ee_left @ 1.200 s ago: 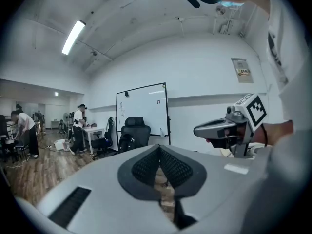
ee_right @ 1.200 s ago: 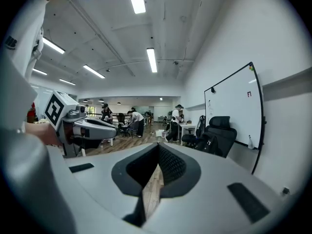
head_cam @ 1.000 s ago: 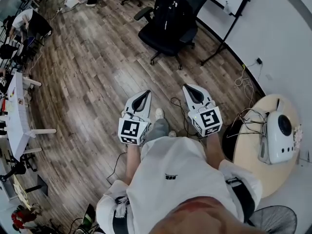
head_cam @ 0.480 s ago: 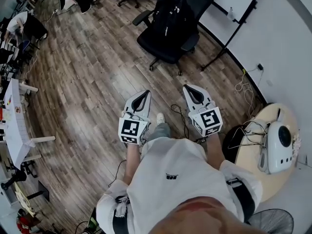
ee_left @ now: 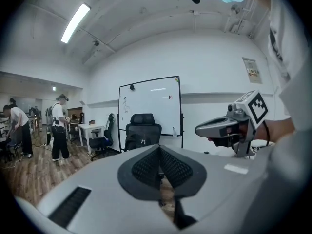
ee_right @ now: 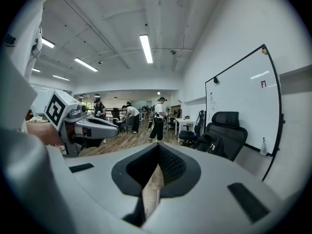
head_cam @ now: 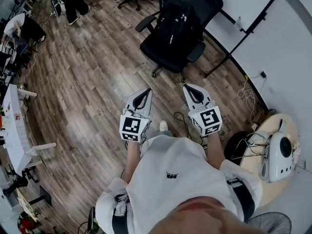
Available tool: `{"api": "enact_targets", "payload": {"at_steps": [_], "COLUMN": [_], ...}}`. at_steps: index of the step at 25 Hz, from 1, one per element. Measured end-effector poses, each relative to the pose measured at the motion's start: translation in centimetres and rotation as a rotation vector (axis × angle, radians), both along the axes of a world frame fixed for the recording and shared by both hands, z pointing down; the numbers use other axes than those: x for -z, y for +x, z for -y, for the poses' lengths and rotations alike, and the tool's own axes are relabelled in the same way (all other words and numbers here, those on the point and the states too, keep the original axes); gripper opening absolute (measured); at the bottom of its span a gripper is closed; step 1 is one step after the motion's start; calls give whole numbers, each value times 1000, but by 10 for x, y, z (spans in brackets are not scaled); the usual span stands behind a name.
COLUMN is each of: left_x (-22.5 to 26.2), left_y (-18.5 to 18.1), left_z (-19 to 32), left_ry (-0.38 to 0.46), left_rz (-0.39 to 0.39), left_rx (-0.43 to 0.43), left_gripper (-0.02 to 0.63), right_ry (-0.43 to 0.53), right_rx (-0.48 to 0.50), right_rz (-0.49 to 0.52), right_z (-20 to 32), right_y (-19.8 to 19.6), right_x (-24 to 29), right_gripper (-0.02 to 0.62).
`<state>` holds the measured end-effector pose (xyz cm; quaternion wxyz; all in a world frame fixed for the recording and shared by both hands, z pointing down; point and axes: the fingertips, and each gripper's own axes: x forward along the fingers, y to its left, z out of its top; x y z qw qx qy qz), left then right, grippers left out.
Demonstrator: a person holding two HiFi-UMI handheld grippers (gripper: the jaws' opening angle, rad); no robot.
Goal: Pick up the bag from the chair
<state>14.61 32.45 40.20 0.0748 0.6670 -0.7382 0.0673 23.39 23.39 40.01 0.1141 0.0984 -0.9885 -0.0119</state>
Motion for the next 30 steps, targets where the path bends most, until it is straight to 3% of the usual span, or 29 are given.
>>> {"api": "enact_targets", "payload": {"at_steps": [7, 19, 30], "left_x": [3, -3, -10], "left_y": [-45, -98, -157], "left_z": [16, 63, 154], "left_ry": [14, 26, 9], "left_rz": [13, 9, 2], "left_rx": [-18, -27, -52], "left_gripper": [9, 9, 9], "right_ry": [12, 20, -1], "right_rx": [-9, -33, -56], "right_rz": [7, -13, -31], "right_z": [13, 59, 146], "right_y": [-47, -93, -149], "right_x": [2, -10, -19], "right_gripper": [-5, -5, -5]}}
